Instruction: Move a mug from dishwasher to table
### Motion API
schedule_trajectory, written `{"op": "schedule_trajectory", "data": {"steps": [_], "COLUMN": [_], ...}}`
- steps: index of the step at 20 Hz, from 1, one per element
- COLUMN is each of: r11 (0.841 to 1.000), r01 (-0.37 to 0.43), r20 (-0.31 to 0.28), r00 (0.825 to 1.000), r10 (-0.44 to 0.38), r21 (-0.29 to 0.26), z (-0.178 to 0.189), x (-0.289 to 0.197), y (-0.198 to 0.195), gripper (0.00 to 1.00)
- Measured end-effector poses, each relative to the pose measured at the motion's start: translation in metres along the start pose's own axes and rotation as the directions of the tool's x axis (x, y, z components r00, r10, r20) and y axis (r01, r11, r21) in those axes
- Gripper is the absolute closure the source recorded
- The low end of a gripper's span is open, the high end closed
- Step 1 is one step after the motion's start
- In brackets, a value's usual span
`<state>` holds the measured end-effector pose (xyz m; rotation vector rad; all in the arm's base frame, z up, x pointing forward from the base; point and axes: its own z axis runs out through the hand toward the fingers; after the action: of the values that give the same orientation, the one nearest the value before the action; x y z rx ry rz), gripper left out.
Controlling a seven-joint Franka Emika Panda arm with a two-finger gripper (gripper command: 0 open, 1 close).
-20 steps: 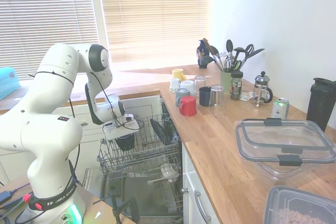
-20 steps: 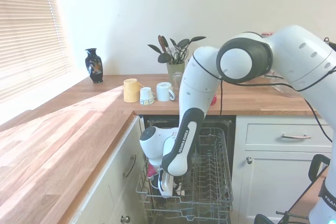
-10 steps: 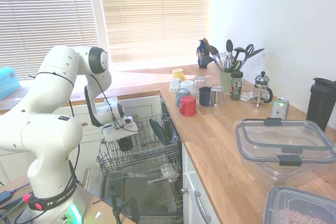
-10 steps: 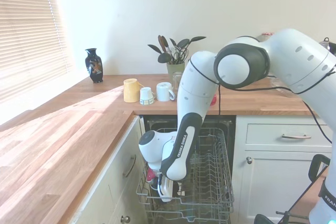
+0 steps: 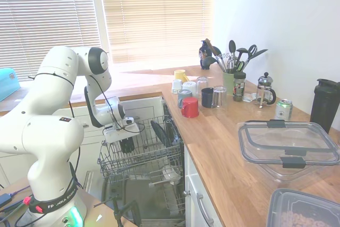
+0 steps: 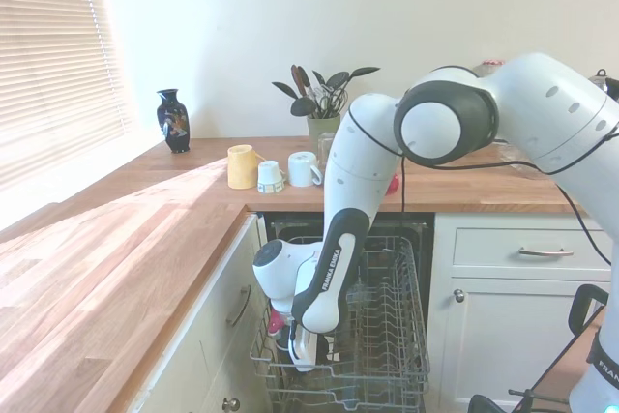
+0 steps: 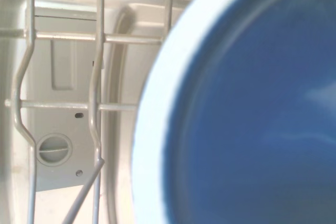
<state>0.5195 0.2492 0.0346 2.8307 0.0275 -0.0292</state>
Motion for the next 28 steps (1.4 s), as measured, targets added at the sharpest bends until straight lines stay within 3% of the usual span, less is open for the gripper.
{"op": "schedule_trajectory", "data": {"steps": [7,19,28], "r11": [1.000,0.996,0.982], "r01": [-0.029,-0.085,-0.176], "r20": [0.002,-0.035,-0.042], "r00": [1.000,0.996,0.983], "r10": [0.029,0.087,0.180], "r21": [0.009,0.040,0.074], "z": [-0.010,-0.081,-0.100], "x": [0.004,0.010,0.019], "y": [0.003,0.025,0.048], "gripper": [1.00,1.00,1.00]}}
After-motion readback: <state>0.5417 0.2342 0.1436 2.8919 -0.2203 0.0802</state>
